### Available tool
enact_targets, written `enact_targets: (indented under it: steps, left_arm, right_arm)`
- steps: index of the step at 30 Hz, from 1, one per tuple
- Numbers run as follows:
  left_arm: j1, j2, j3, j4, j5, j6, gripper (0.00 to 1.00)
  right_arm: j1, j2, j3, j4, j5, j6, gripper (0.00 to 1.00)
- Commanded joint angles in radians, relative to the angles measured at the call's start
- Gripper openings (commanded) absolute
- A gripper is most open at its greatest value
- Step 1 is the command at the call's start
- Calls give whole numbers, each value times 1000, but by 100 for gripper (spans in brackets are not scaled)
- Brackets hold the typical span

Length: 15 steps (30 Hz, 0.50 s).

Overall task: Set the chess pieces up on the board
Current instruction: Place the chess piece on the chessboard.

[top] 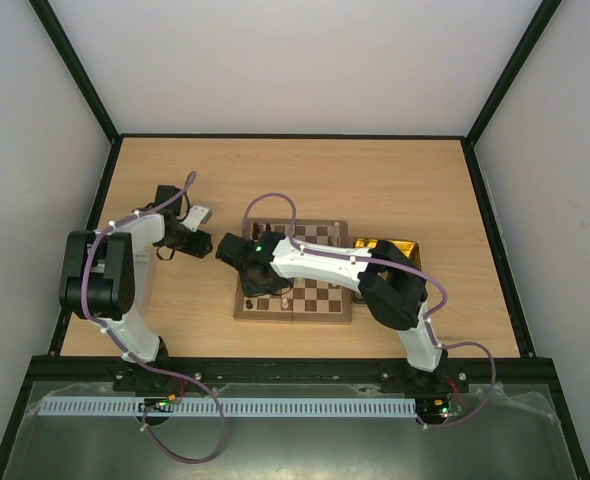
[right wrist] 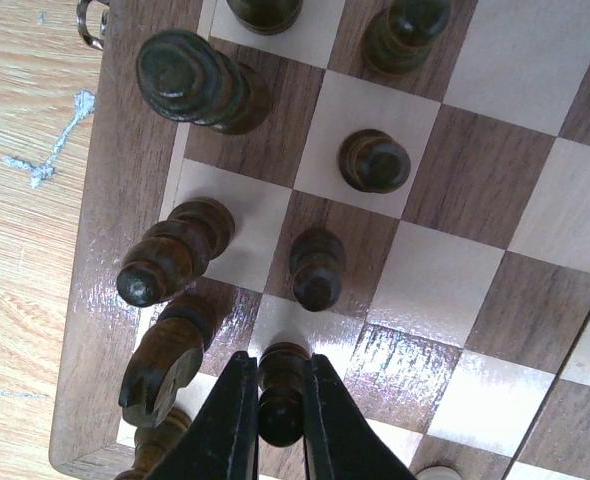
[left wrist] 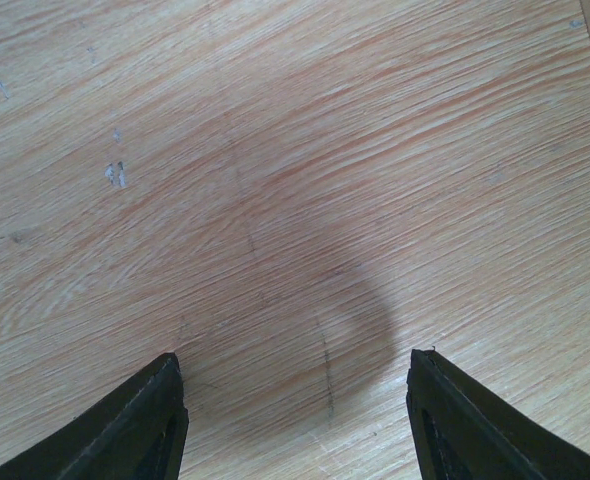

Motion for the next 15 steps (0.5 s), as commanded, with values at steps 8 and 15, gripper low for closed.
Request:
enact_targets:
  steps: [8, 15]
  left_arm:
    - [6, -12, -13, -29, 11, 11, 61]
    - [6, -8, -11, -29, 9, 11, 61]
  right_arm:
    - [7, 14, 32, -44, 32, 0, 11]
    - [7, 8, 22, -38, 32, 1, 12]
